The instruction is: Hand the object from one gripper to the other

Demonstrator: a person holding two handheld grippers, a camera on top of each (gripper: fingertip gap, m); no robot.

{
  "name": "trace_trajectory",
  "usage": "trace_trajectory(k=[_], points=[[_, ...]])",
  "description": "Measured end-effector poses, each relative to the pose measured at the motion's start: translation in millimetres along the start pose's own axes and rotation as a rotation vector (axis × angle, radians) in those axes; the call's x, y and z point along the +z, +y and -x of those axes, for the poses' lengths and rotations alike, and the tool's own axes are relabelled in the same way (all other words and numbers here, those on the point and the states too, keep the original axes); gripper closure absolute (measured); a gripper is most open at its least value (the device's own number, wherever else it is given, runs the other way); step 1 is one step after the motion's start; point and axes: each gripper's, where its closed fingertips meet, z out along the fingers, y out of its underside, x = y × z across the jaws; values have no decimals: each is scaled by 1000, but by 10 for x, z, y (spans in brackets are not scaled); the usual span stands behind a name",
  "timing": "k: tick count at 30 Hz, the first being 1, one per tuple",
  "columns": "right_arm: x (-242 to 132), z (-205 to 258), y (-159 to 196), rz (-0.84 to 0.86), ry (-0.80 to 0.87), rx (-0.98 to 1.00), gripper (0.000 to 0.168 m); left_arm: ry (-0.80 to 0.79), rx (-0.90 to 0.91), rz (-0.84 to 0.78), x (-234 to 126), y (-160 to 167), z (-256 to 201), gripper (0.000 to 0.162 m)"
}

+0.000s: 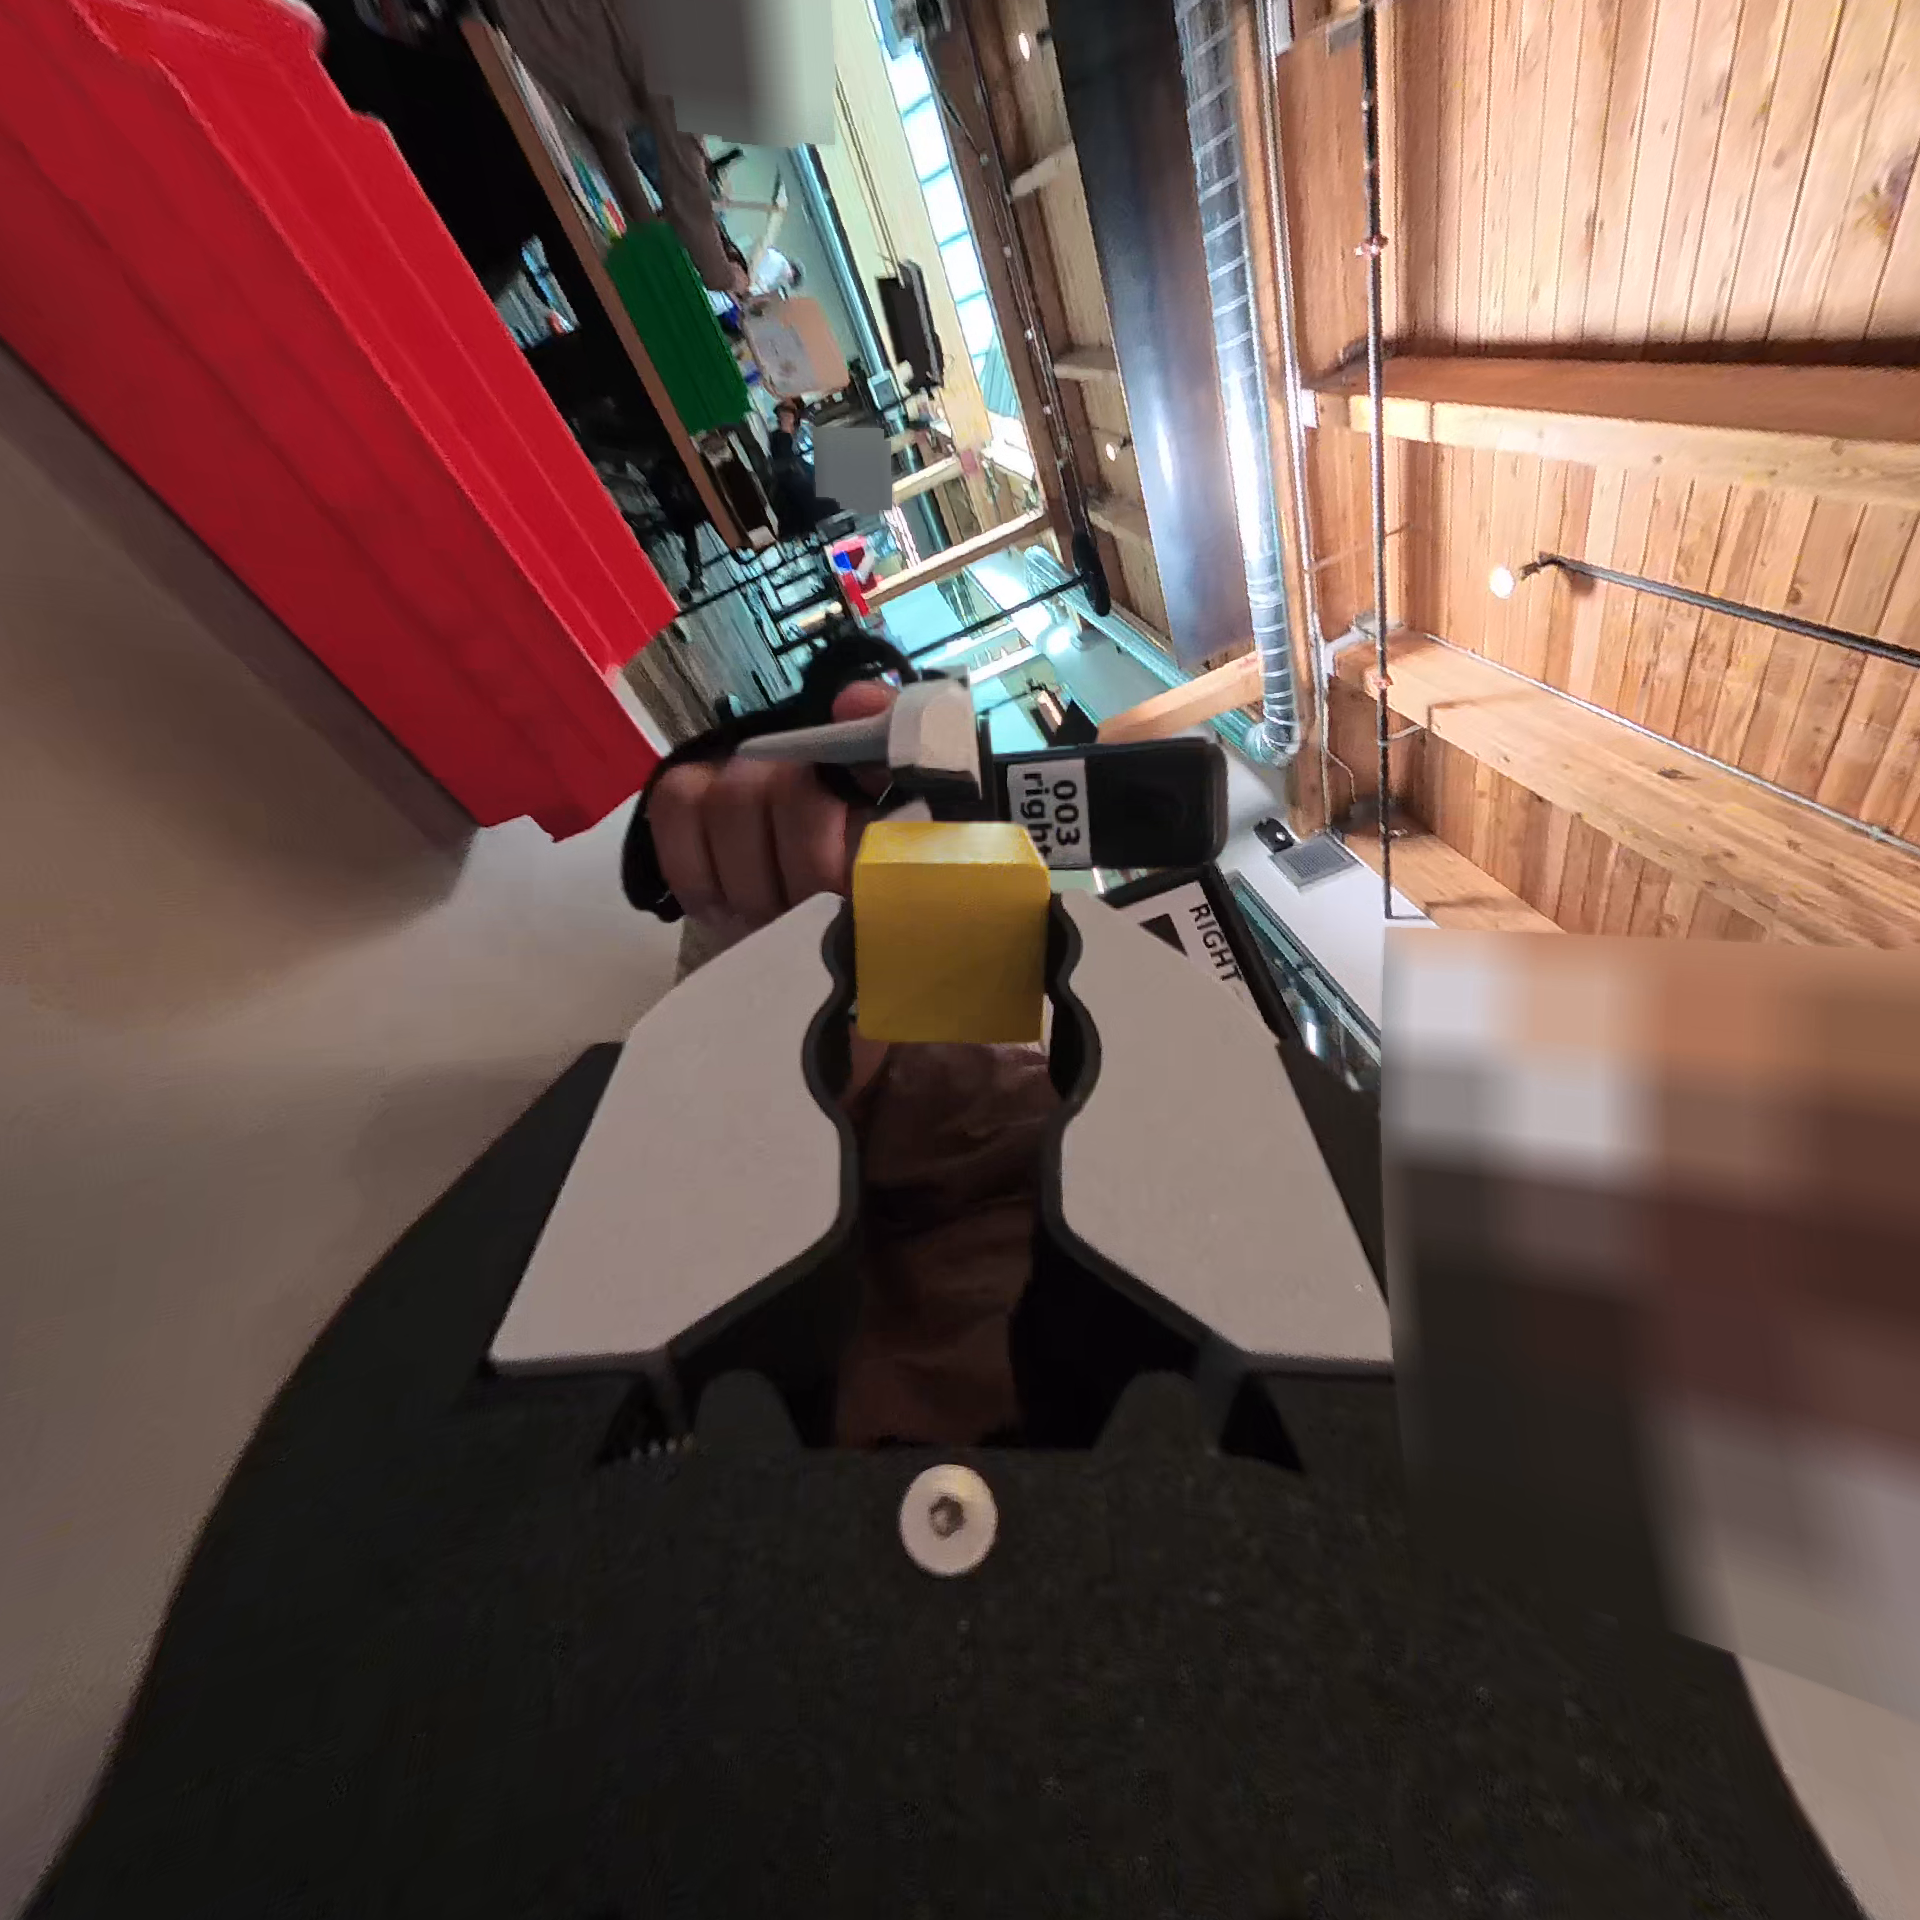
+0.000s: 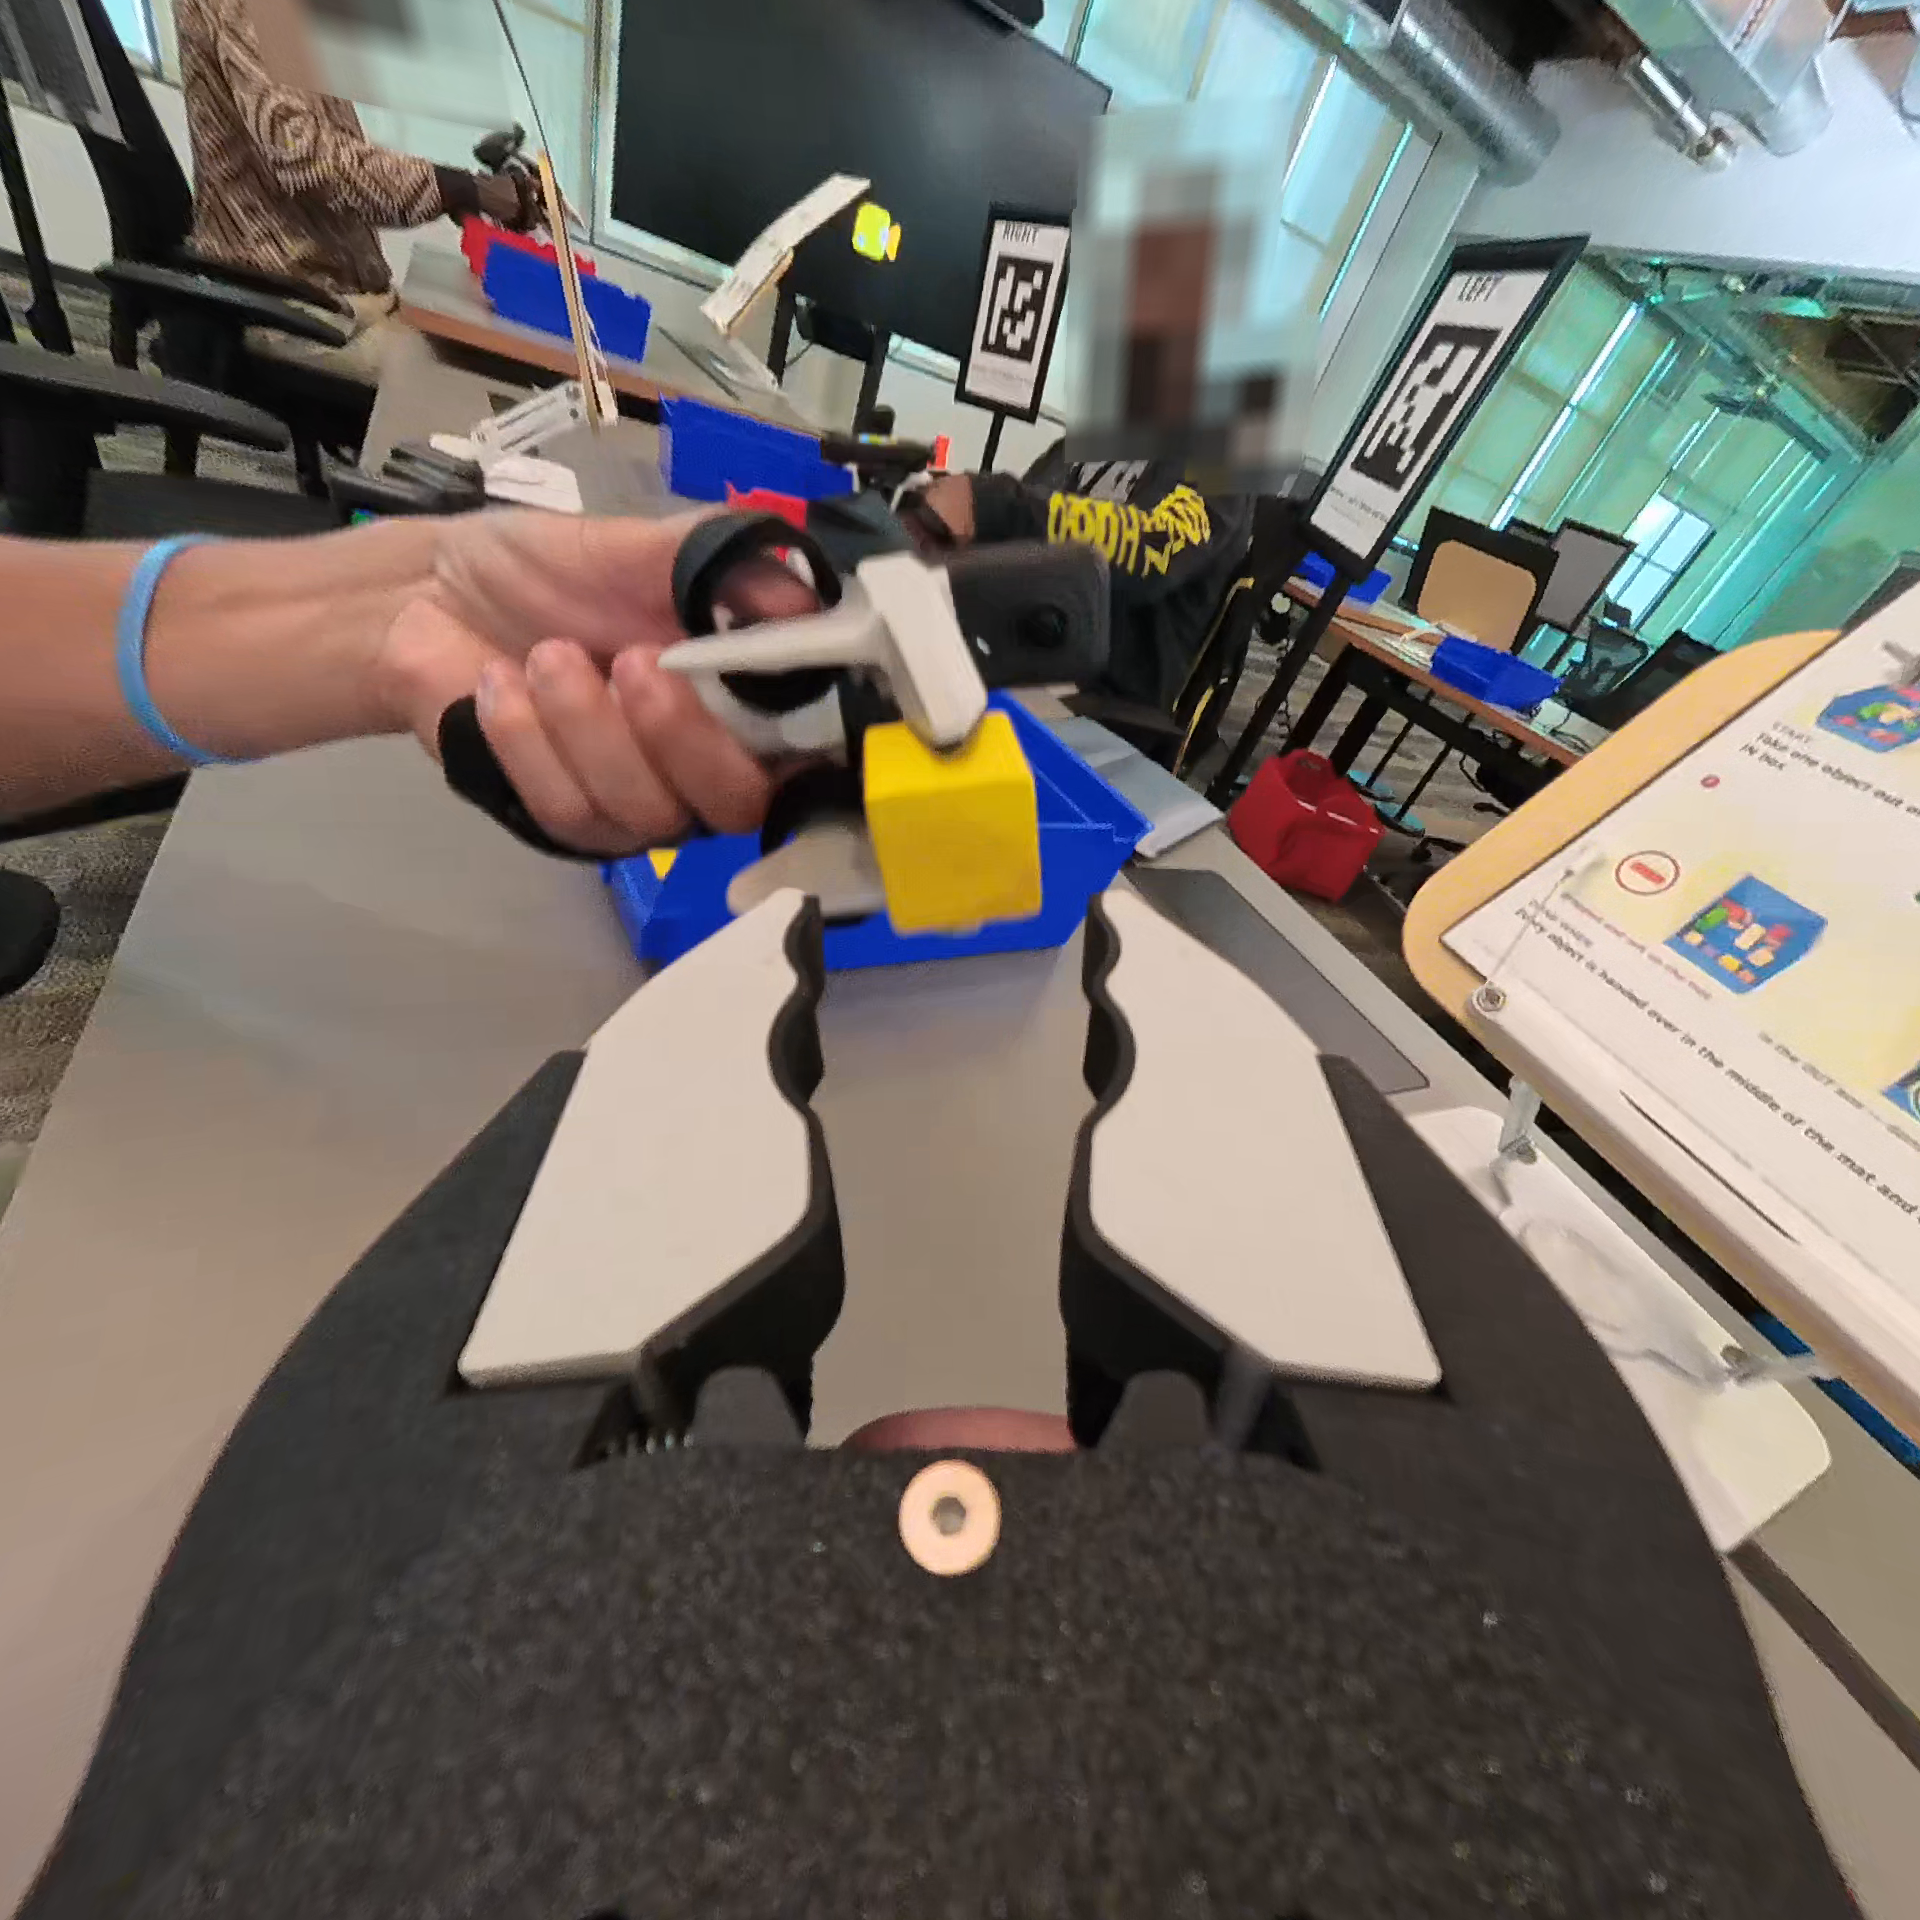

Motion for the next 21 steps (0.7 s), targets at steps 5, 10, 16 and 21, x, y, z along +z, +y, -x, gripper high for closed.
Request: trace_trajectory(k=[5, 10, 16, 21], points=[[-39, 1, 33, -5, -2, -35, 135, 74, -66, 39, 277, 114, 21, 128], [-303, -119, -35, 32, -1, -12, 134, 22, 62, 25, 192, 376, -29, 101], [-1396, -1250, -418, 103, 351, 111, 135, -526, 449, -91, -194, 1105, 496, 110], [-2480, -1992, 566, 543, 693, 435, 134, -877, 597, -87, -515, 1475, 909, 112]])
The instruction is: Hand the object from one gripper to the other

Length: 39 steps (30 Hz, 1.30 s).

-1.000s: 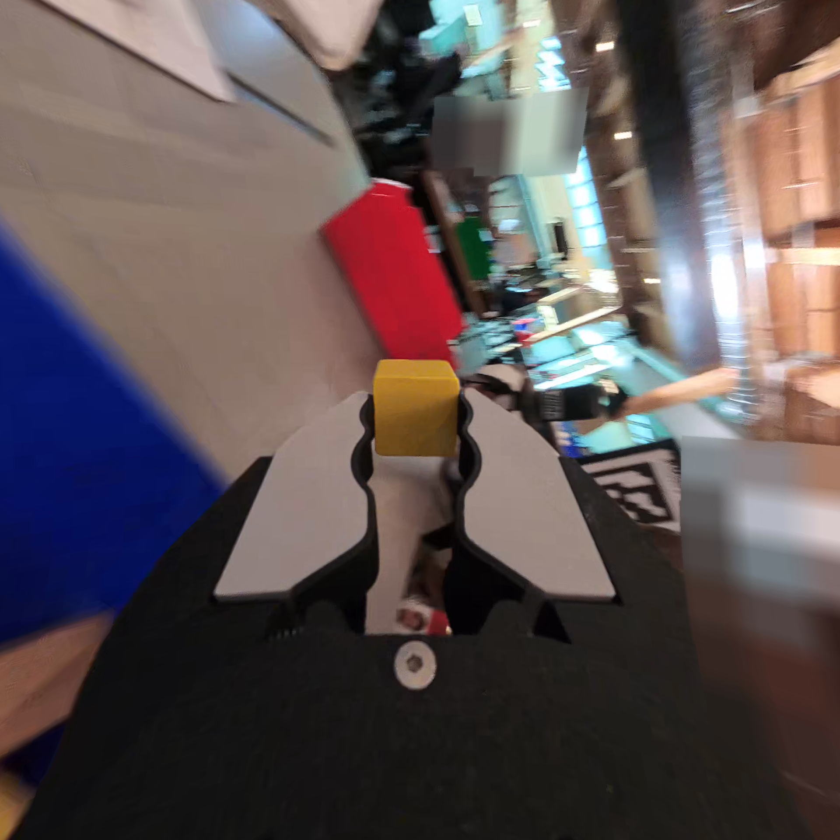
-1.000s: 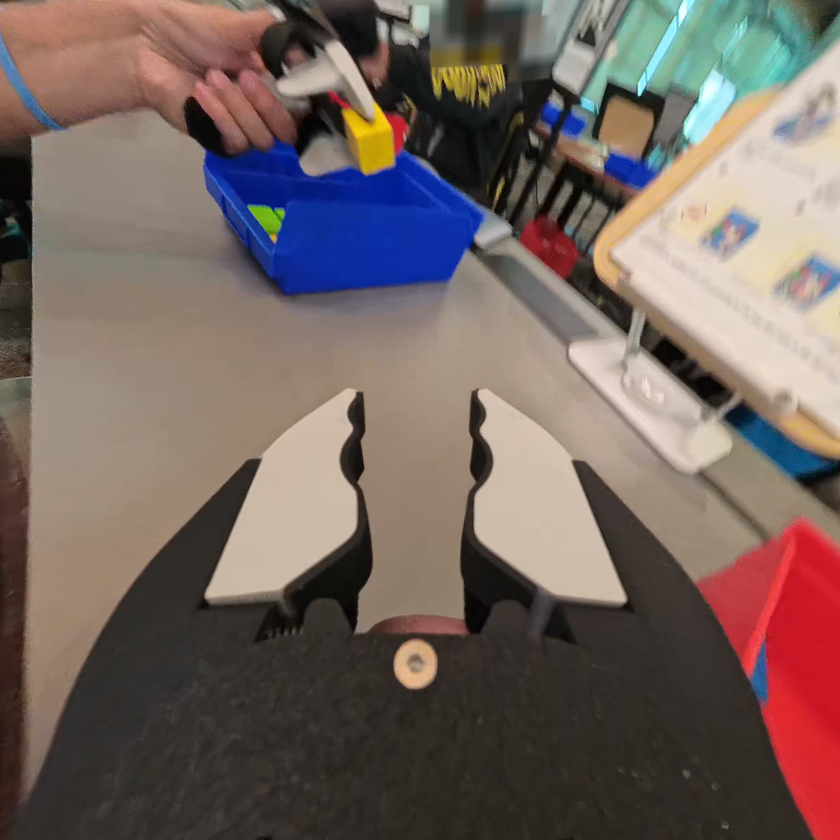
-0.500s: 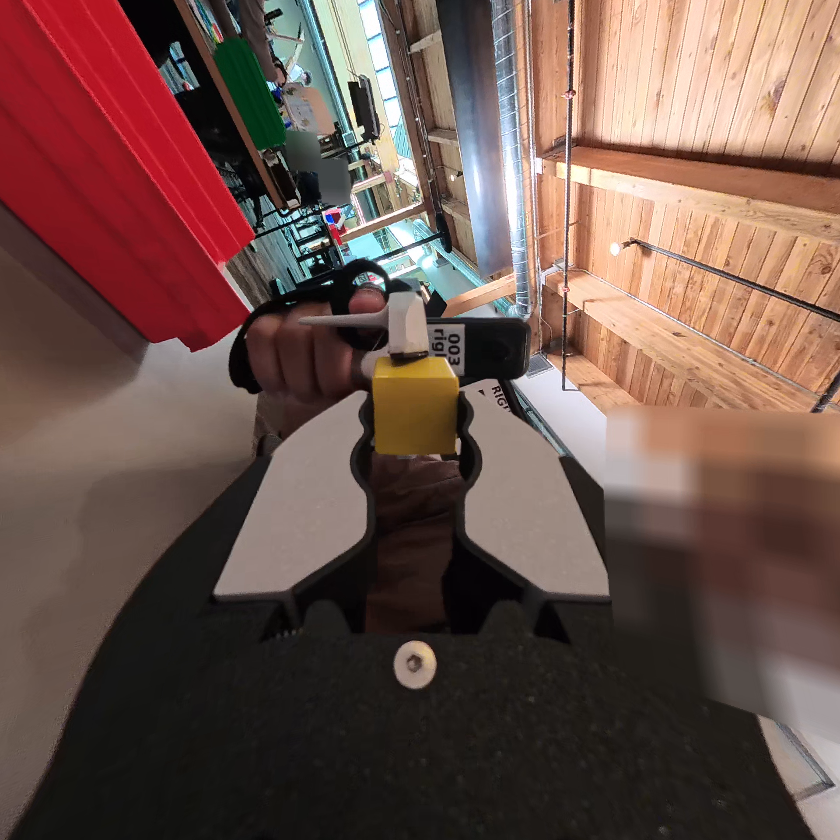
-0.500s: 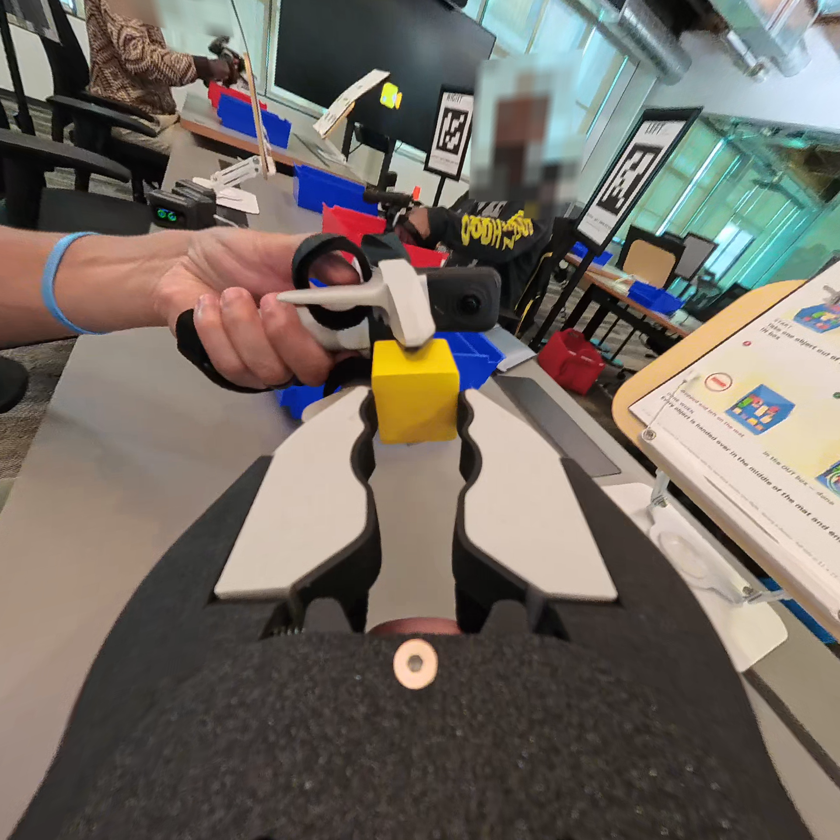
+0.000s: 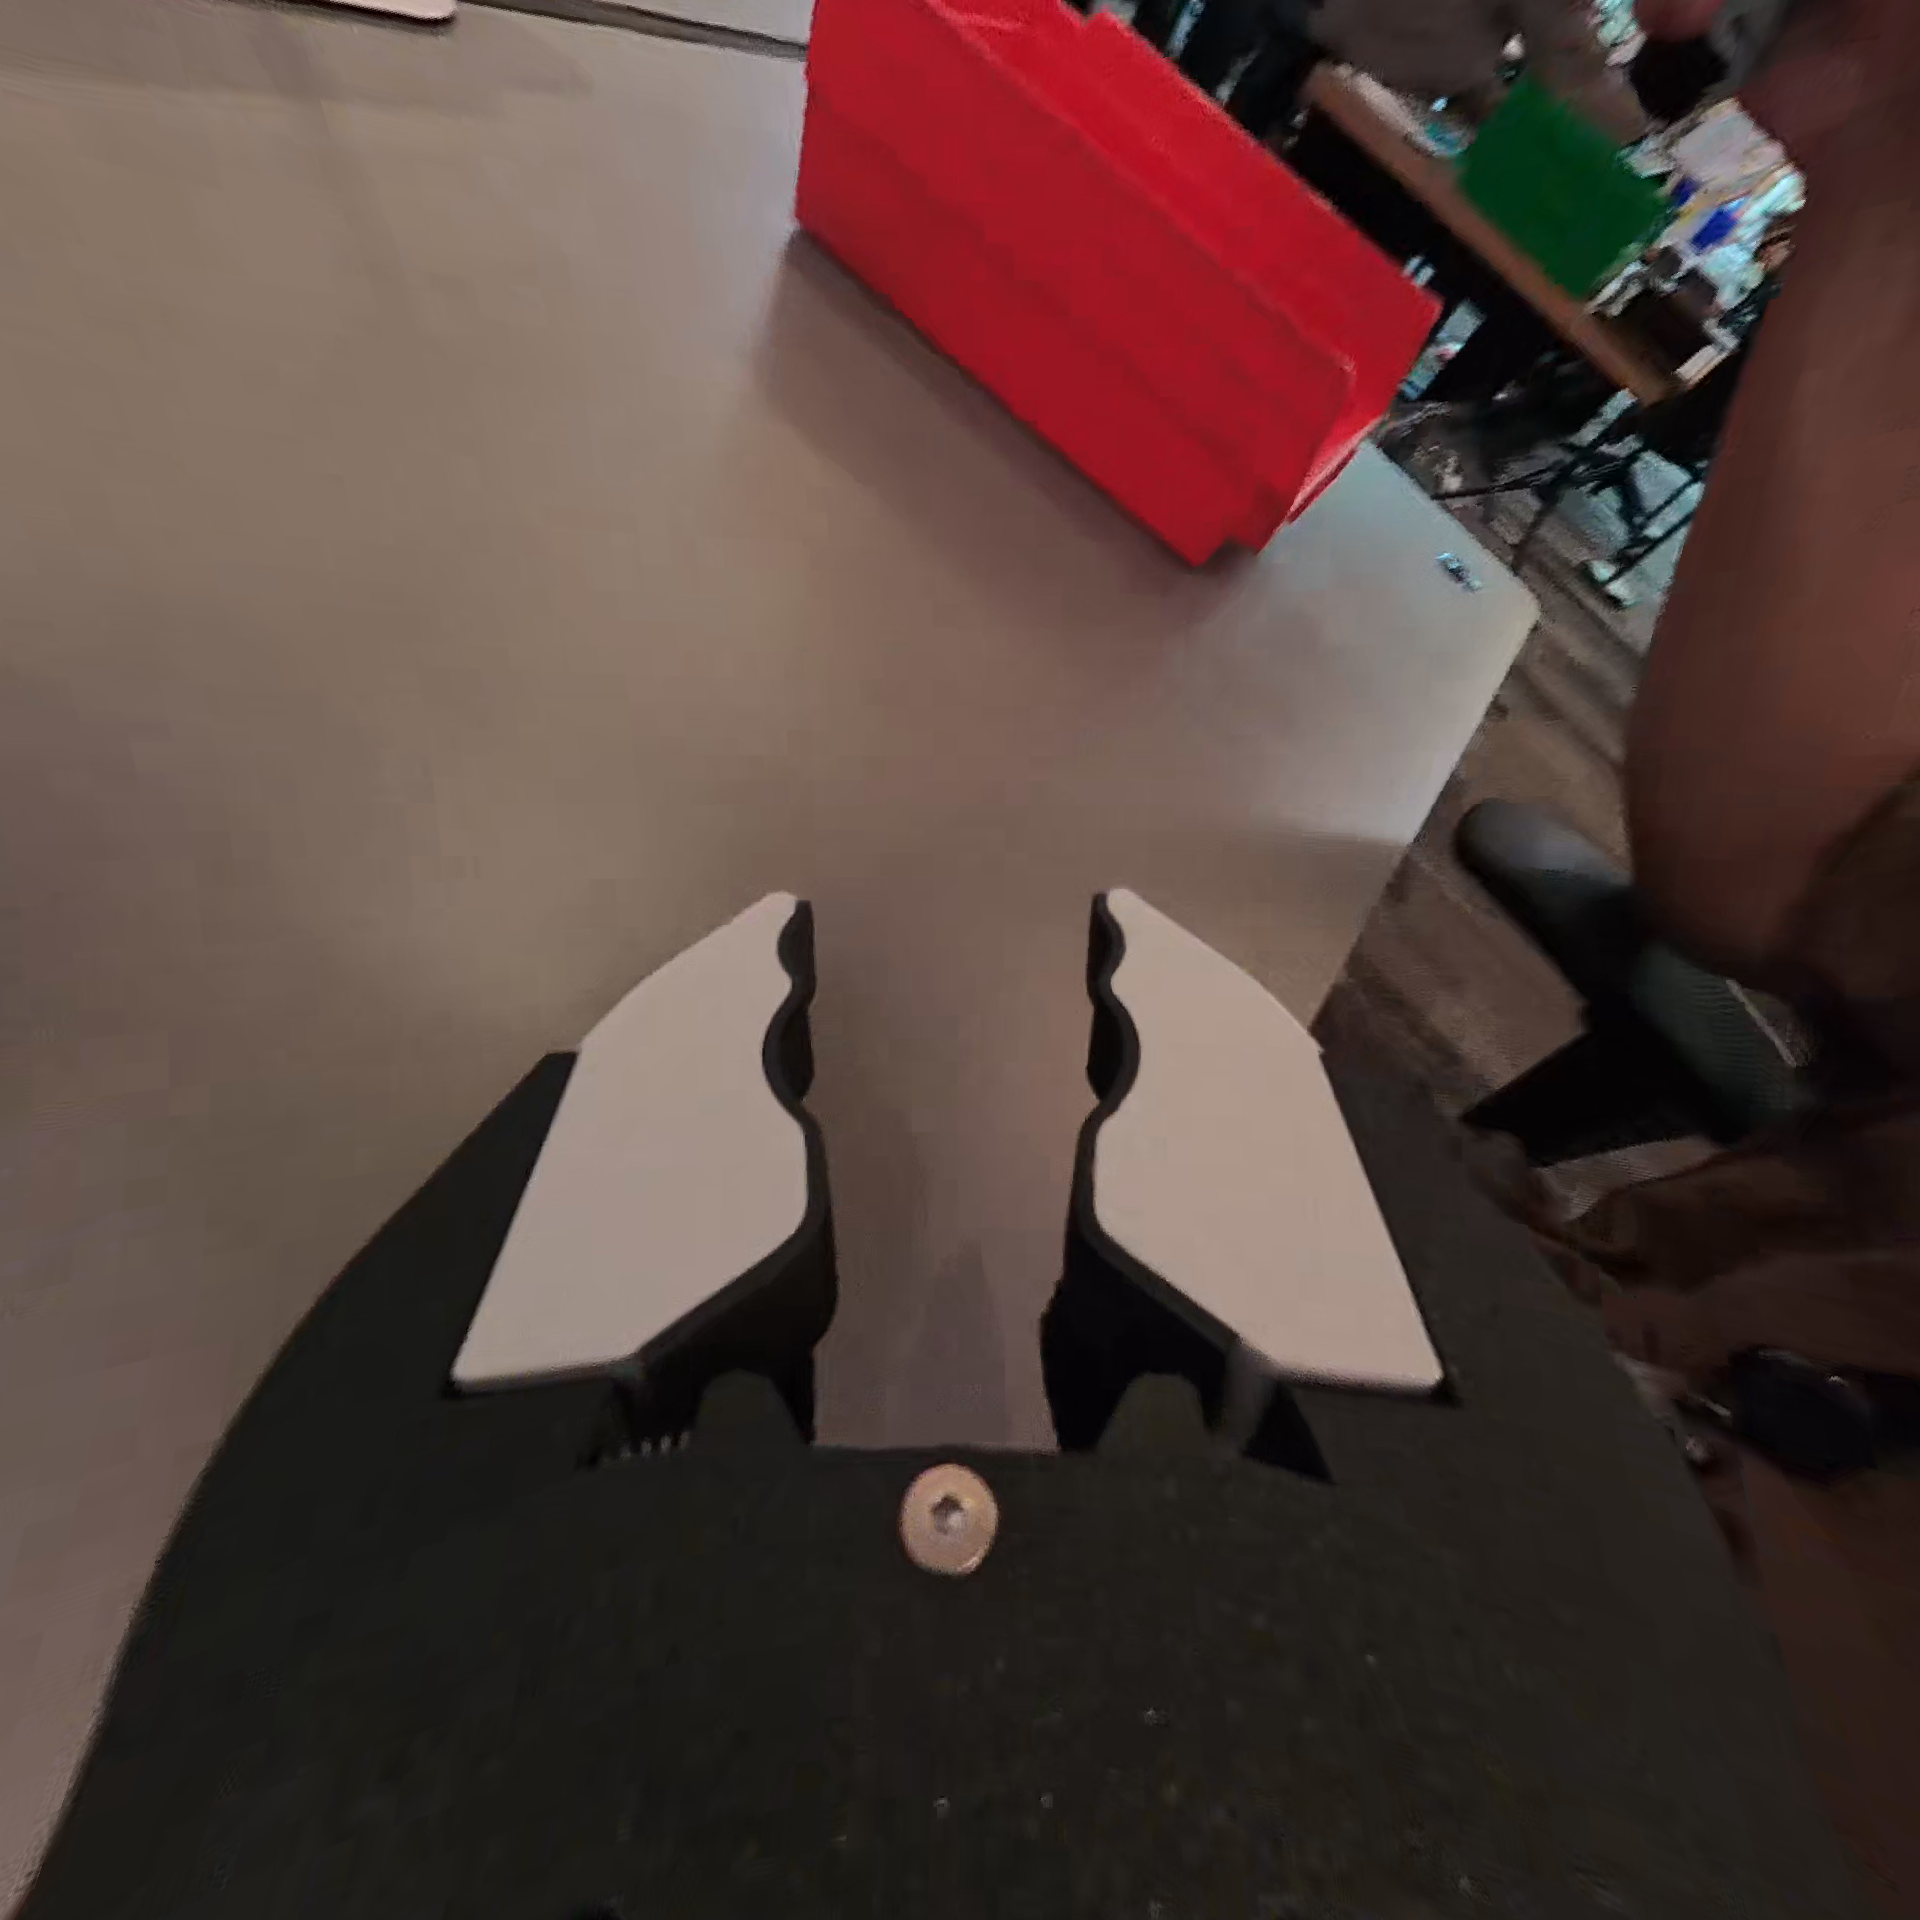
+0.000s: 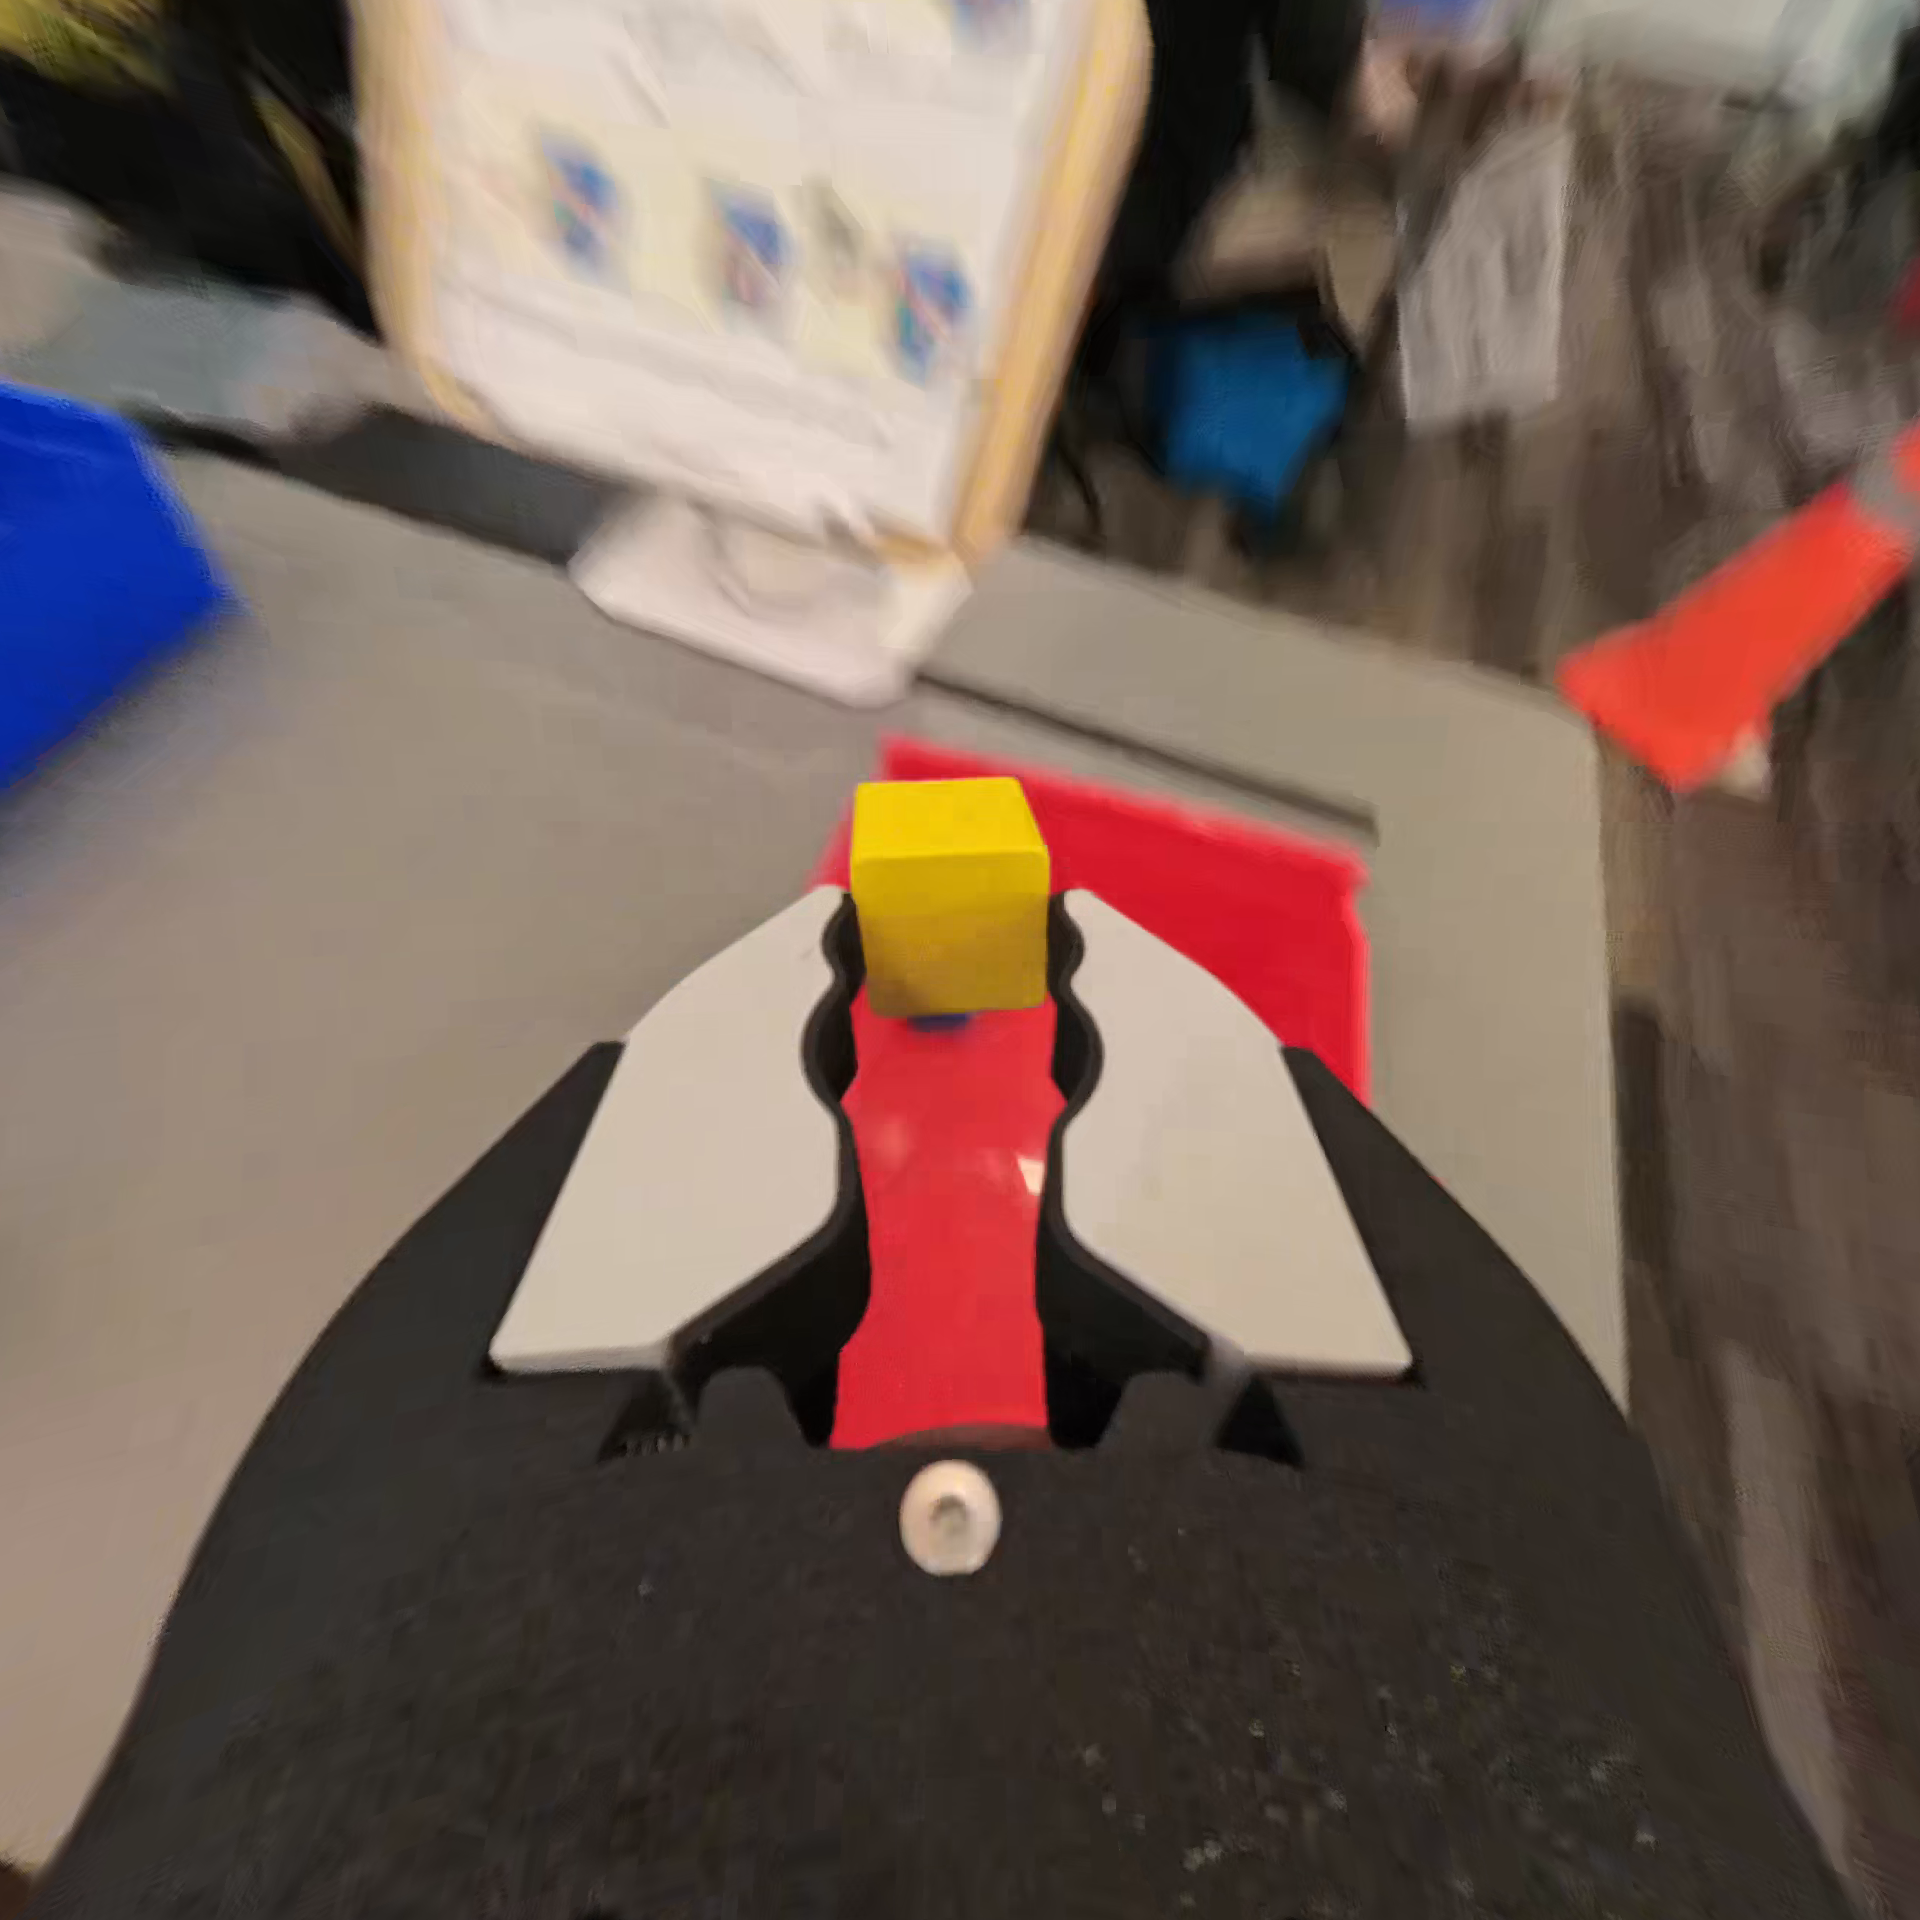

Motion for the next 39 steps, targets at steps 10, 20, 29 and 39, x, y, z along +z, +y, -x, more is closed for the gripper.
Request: trace_trajectory(k=[10, 20, 29, 39], points=[[499, -166, 2082, 962, -69, 84, 134, -43, 4, 64, 80, 154, 196, 112], [569, -72, 2289, 1098, -14, -3, 134, -62, 35, 67, 63, 152, 216, 108], [161, -42, 1103, 599, 65, -122, 106, -92, 89, 38, -75, 11, 220, 105], [-141, 2007, 1029, -105, -462, -134, 96, -328, 214, 181, -1073, -542, 905, 104]])
